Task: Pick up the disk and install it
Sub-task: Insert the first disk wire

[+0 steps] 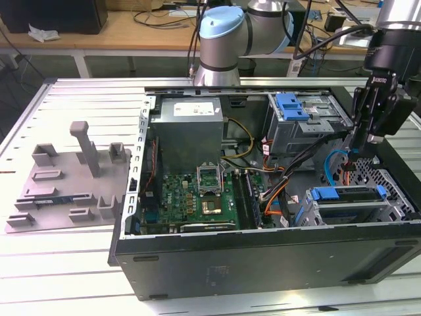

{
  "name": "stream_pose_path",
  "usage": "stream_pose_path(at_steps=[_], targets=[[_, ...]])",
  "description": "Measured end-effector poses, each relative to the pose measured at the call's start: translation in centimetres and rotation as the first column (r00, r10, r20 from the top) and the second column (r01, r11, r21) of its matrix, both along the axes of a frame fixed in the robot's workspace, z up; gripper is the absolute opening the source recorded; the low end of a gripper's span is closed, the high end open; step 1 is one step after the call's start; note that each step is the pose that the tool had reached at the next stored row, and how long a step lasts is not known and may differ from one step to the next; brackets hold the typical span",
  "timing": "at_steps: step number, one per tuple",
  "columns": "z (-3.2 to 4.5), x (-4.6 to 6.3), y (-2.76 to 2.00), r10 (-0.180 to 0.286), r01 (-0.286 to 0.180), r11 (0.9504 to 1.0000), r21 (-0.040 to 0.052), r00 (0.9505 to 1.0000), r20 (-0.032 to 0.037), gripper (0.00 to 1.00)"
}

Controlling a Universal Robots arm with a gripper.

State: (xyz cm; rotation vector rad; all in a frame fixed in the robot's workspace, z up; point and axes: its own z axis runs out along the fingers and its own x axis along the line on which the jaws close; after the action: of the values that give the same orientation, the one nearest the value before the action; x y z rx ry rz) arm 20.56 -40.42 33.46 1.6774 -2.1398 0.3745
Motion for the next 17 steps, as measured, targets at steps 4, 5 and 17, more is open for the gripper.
stream_pose_path(at_steps=[4,5,17], targets=[[-0.08,0.00,0.00,0.000,0.000,1.0000,-0.0093,1.0000,-0.0007,0.42],[-0.13,0.00,0.00,0.000,0.000,0.9999,-0.0103,1.0000,-0.0007,0.40],[-0.54,-0.15,0.80,0.000,0.000,0.9996,-0.0274,1.0000,-0.0011,0.33]])
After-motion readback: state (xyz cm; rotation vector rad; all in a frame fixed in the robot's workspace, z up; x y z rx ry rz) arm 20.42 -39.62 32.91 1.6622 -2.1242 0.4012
